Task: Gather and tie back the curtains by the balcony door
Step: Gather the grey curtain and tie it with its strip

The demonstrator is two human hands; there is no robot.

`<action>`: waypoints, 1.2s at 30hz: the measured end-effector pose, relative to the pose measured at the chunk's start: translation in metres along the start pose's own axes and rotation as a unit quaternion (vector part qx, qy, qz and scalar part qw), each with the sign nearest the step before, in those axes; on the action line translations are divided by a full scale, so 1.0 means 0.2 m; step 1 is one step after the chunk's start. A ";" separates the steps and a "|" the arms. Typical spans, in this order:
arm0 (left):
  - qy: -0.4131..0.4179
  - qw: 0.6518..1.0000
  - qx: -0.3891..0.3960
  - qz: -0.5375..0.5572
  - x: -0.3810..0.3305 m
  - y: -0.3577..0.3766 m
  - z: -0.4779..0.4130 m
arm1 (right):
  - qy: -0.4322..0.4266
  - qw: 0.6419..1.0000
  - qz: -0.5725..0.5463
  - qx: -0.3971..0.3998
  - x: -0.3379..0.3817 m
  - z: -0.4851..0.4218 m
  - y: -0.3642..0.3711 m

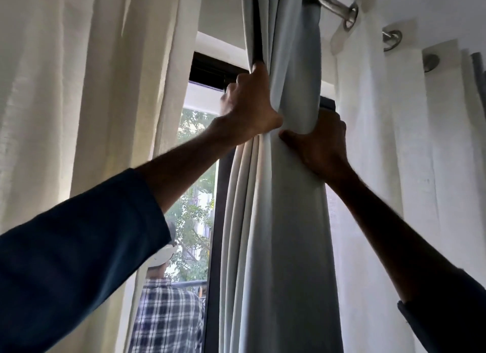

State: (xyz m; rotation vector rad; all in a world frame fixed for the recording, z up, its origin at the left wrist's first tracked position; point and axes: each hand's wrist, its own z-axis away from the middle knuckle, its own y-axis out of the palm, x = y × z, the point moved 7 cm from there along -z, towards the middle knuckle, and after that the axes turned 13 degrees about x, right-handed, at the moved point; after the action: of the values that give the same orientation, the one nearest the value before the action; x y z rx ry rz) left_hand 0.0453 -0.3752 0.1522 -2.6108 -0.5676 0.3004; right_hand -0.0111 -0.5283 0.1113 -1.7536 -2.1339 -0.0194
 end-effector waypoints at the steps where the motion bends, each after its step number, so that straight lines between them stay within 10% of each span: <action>1: -0.002 1.000 -0.007 -0.020 -0.03 0.01 0.02 | -0.014 1.000 0.020 -0.002 0.02 0.02 0.01; 24: 0.030 0.991 0.051 -0.117 0.10 0.54 0.77 | -0.051 0.987 0.054 0.144 0.01 0.90 0.36; 36: -0.049 0.974 0.208 -0.072 0.22 0.92 1.48 | 0.108 0.920 -0.051 0.373 -0.43 1.62 0.67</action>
State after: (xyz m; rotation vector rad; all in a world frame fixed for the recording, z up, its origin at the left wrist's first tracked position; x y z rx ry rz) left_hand 0.0597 -0.3937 -0.1985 -2.1488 -0.6467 0.4499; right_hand 0.0389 -0.4997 -0.2447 -1.1277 -1.7316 0.4852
